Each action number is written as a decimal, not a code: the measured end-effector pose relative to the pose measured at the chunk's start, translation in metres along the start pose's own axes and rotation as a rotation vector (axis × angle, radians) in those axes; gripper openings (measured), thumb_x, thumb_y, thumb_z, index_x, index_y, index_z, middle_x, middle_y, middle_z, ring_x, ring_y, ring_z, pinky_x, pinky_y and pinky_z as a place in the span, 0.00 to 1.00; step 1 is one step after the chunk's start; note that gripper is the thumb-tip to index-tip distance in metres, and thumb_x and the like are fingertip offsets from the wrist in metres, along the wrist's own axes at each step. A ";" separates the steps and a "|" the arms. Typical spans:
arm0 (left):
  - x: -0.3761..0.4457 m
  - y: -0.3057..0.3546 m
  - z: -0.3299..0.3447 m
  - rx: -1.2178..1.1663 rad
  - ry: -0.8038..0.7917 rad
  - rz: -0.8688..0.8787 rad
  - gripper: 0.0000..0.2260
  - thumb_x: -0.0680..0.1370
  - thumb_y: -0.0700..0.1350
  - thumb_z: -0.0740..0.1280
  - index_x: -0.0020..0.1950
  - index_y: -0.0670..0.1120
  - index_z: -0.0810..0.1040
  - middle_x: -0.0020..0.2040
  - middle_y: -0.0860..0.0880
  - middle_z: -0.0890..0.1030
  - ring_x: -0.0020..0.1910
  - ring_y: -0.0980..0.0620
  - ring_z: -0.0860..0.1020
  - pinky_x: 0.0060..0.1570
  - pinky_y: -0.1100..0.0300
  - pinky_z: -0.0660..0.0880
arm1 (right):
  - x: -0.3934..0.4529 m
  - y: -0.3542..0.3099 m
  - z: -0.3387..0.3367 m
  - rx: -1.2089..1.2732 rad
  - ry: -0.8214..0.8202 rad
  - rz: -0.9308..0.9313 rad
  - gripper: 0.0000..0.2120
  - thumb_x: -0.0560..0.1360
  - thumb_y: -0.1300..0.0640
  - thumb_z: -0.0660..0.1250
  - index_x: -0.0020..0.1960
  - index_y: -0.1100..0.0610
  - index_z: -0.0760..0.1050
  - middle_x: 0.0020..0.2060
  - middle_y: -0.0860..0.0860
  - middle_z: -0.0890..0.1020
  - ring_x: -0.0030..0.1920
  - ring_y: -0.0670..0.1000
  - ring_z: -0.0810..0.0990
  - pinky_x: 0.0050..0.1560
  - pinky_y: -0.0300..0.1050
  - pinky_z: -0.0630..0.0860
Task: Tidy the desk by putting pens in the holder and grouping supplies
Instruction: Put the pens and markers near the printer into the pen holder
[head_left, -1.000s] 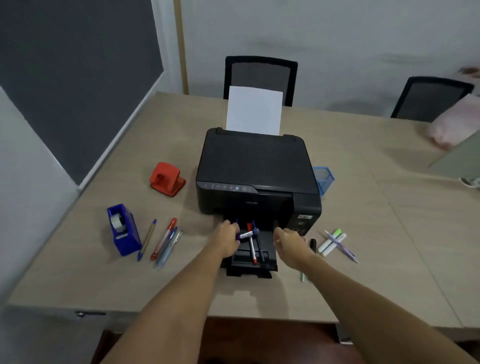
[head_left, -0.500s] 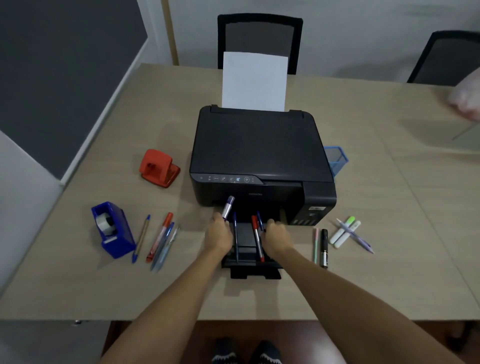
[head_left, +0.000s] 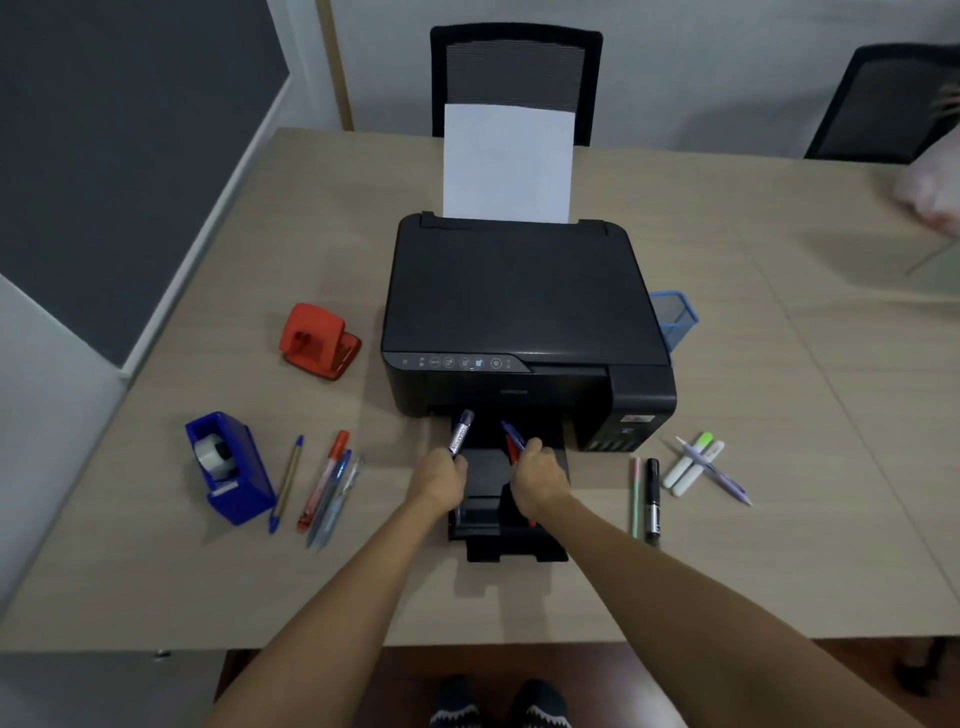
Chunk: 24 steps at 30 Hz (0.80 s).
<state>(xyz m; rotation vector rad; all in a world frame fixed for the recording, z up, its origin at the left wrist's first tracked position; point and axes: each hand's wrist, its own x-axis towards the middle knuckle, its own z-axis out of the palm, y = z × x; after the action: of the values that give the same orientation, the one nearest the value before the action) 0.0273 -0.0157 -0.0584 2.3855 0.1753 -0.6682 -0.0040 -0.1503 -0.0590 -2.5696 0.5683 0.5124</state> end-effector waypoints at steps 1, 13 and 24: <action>-0.002 -0.005 -0.005 -0.096 -0.034 0.016 0.12 0.81 0.43 0.56 0.56 0.36 0.74 0.48 0.37 0.82 0.45 0.38 0.80 0.49 0.49 0.76 | -0.002 -0.002 0.004 -0.037 -0.020 0.010 0.16 0.79 0.58 0.59 0.63 0.65 0.63 0.64 0.64 0.70 0.63 0.65 0.73 0.59 0.55 0.73; -0.051 0.075 -0.093 -0.507 -0.379 0.395 0.04 0.82 0.40 0.58 0.55 0.44 0.70 0.35 0.50 0.70 0.28 0.58 0.68 0.30 0.64 0.68 | -0.023 0.068 -0.085 -0.062 -0.213 -0.371 0.08 0.78 0.61 0.57 0.56 0.63 0.64 0.49 0.67 0.78 0.44 0.63 0.77 0.42 0.55 0.70; 0.001 0.324 0.021 -0.607 -0.280 0.423 0.08 0.79 0.35 0.58 0.42 0.42 0.72 0.38 0.45 0.74 0.37 0.52 0.72 0.44 0.58 0.72 | 0.059 0.252 -0.241 0.341 0.122 -0.061 0.02 0.79 0.61 0.59 0.51 0.59 0.69 0.43 0.58 0.84 0.43 0.54 0.80 0.47 0.46 0.74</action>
<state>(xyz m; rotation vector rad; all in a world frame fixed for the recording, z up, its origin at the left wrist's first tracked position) 0.1122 -0.2817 0.1064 1.6554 -0.2169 -0.6252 -0.0118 -0.4938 0.0260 -2.2933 0.5628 0.2155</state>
